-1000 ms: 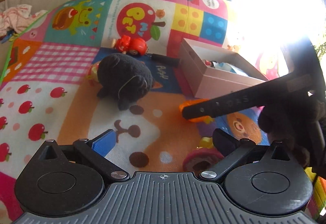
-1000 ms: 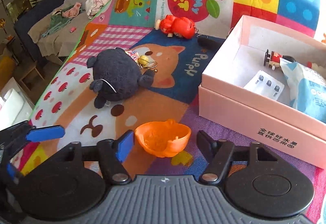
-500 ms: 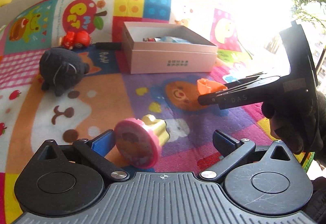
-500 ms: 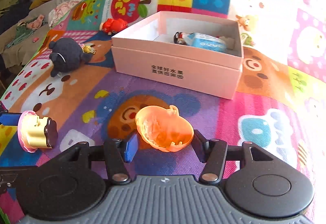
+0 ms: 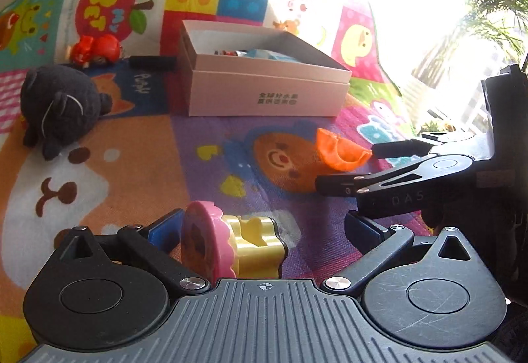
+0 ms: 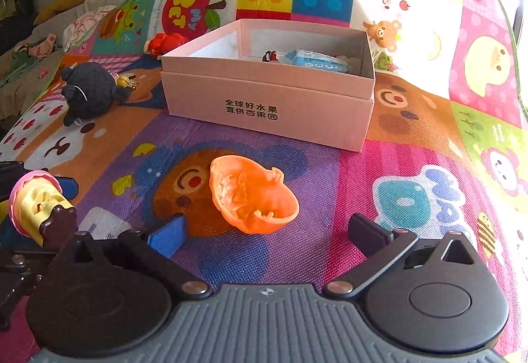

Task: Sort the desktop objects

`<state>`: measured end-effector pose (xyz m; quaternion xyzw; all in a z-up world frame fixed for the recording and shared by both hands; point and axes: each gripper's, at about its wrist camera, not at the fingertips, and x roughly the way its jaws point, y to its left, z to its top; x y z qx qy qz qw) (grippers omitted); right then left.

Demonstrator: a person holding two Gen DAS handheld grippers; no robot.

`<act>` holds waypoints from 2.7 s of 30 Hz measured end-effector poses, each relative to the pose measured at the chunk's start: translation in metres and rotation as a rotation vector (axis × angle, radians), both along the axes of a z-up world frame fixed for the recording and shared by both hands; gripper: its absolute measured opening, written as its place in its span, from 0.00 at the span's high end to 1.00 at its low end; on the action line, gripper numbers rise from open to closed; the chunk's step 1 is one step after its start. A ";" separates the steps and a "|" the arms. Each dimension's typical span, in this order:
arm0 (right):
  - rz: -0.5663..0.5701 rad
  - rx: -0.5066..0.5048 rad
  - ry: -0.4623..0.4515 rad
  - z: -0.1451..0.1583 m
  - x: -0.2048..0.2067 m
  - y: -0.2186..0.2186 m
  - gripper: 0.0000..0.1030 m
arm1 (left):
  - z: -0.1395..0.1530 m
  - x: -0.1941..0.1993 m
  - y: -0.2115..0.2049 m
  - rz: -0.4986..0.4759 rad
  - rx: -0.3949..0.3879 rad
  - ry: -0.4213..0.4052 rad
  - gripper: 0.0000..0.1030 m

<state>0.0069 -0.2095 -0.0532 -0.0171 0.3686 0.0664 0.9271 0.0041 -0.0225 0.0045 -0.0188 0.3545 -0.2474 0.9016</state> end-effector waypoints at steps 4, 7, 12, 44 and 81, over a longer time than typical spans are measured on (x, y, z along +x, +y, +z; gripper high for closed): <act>0.002 -0.004 0.002 -0.001 0.000 0.001 0.00 | 0.006 0.001 0.001 0.029 0.023 0.036 0.00; 0.002 -0.008 0.005 -0.001 0.001 0.002 0.00 | 0.018 -0.007 0.009 0.107 0.036 0.049 0.00; 0.004 -0.014 0.009 -0.001 0.002 0.002 0.00 | 0.037 -0.018 0.026 0.206 0.020 -0.055 0.00; 0.316 0.059 0.007 0.017 -0.033 0.056 0.49 | 0.062 -0.025 0.092 0.554 0.009 -0.133 0.00; -0.101 0.125 -0.052 0.003 -0.028 -0.039 0.00 | 0.021 0.048 -0.056 0.021 0.188 -0.048 0.66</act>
